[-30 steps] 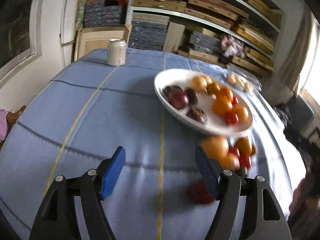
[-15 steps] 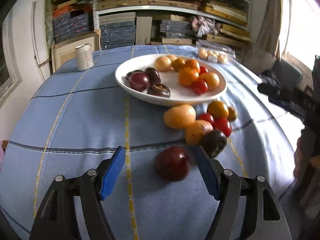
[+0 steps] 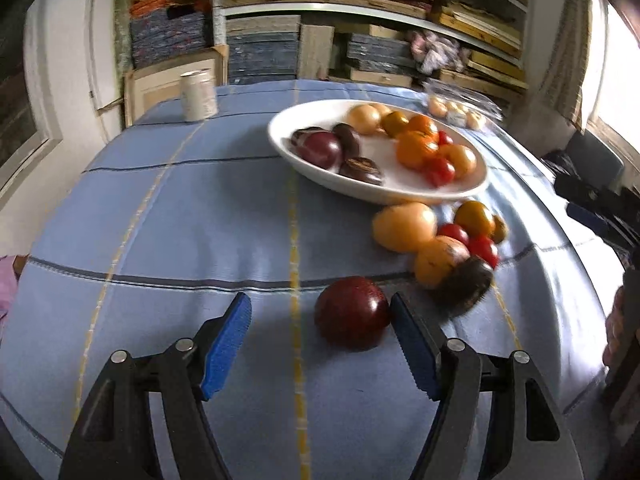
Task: Organize fruits
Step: 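Grasp the dark red plum with the left tool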
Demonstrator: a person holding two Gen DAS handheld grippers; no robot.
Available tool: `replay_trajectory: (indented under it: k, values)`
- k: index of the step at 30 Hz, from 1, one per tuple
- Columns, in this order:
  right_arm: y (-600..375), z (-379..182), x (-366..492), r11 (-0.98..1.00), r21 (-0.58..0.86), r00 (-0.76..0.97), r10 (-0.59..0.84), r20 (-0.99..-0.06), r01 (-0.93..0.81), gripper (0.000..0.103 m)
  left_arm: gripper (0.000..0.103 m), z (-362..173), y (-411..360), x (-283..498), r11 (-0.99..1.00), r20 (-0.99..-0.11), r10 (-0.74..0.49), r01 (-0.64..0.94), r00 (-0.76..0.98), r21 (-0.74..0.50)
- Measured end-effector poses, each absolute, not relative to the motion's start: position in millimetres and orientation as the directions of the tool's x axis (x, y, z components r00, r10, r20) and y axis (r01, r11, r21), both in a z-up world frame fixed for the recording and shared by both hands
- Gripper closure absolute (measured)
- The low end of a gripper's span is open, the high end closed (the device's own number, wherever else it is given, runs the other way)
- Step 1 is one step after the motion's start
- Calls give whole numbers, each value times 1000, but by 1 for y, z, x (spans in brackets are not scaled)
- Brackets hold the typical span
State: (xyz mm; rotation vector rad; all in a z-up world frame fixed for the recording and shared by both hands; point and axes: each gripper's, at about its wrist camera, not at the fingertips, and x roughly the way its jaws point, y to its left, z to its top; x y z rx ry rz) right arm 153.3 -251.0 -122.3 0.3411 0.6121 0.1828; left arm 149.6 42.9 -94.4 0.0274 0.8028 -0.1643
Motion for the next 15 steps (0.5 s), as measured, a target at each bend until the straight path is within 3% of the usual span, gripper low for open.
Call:
replay_trajectory:
  k: [2, 4, 9, 11, 15]
  values:
    - [-251, -122, 153, 928, 365, 805, 267, -530, -67, 16, 48, -96, 48, 153, 989, -728, -130, 138, 673, -49]
    - [-250, -122, 153, 928, 366, 804, 268, -531, -69, 16, 53, -98, 50, 155, 988, -740, -144, 141, 657, -67]
    - [-247, -121, 152, 929, 361, 803, 273, -530, -78, 16, 55, -101, 48, 156, 983, -747, -168, 163, 643, -81]
    - [-248, -121, 152, 929, 361, 803, 274, -529, -80, 16, 62, -102, 50, 157, 981, -750, -186, 168, 635, -101]
    - [-246, -121, 152, 929, 359, 799, 280, -533, -86, 16, 62, -103, 49, 157, 980, -748, -190, 171, 636, -103]
